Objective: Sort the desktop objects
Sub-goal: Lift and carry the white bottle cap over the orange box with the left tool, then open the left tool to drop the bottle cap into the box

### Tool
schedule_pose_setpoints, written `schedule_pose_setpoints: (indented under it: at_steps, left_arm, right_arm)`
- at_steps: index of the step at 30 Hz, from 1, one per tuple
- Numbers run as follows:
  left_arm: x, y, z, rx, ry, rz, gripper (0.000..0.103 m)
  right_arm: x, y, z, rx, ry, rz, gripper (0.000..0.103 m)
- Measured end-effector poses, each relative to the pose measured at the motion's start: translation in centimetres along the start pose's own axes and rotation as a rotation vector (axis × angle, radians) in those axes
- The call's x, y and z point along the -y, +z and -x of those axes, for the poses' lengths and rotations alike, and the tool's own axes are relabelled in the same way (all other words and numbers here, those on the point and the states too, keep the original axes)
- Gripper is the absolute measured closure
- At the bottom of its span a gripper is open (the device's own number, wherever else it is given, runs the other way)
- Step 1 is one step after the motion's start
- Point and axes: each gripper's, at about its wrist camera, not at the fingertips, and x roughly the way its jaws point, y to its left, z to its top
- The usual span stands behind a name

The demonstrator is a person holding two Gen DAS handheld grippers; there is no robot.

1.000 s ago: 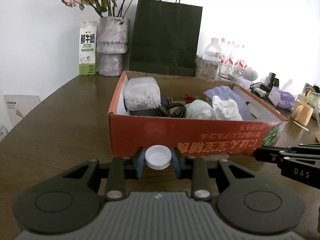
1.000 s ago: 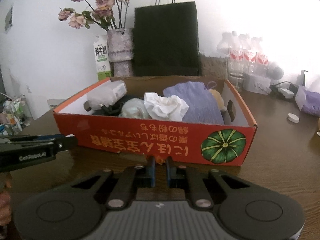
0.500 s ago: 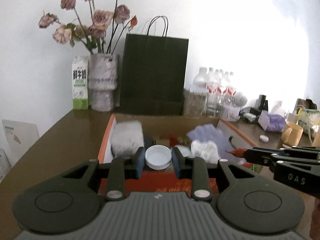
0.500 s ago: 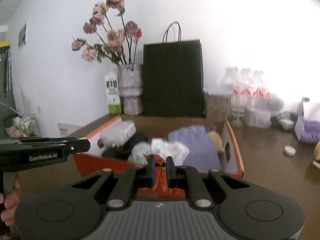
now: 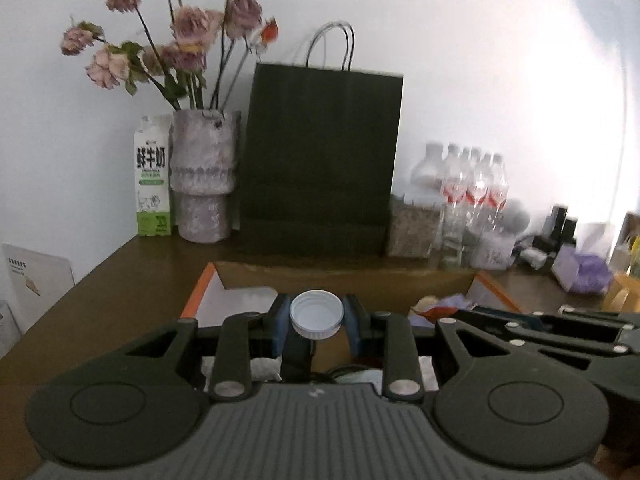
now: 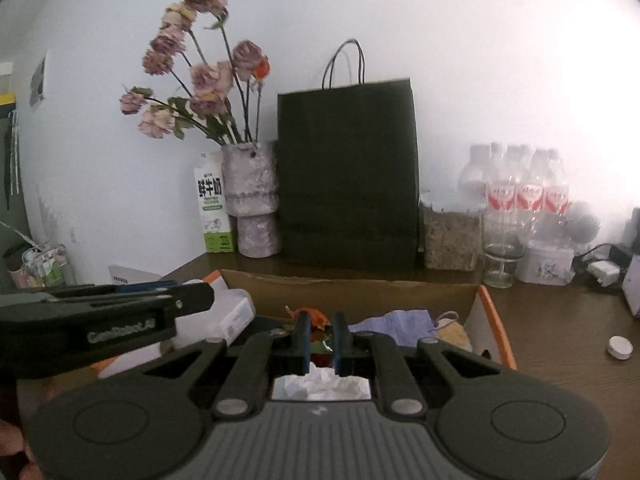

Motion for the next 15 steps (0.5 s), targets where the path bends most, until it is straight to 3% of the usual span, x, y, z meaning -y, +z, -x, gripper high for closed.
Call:
schedule_pose_setpoints:
  at_steps: [4, 10, 12, 13, 14, 15]
  left_arm:
    - [-0.3, -1.0, -1.6, -0.037, 0.032, -0.001, 0.073]
    - [0.1, -1.7, -1.3, -0.016, 0.069, -0.036, 0.072]
    - [0.2, -1.8, -0.8, 0.008, 0.076, -0.04, 0.058]
    - [0.2, -1.8, -0.4, 0.022, 0.082, -0.039, 0.039]
    - [0.2, -1.8, 0.0, 0.035, 0.087, -0.04, 0.023]
    - [0.3, -1.7, 0.3, 0.048, 0.092, -0.042, 0.019]
  right_arm:
    - [0.5, -0.8, -1.3, -0.038, -0.006, -0.003, 0.094]
    - [1.0, -1.0, -1.1, -0.039, -0.008, -0.015, 0.093]
    - [1.0, -1.1, -0.8, -0.043, -0.008, -0.017, 0.09]
    - [1.0, -1.1, -0.6, -0.037, -0.014, -0.014, 0.09]
    - [1.0, -1.0, -0.3, -0.028, -0.016, -0.012, 0.077]
    - [0.9, -1.0, 0.0, -0.017, -0.019, -0.008, 0.057]
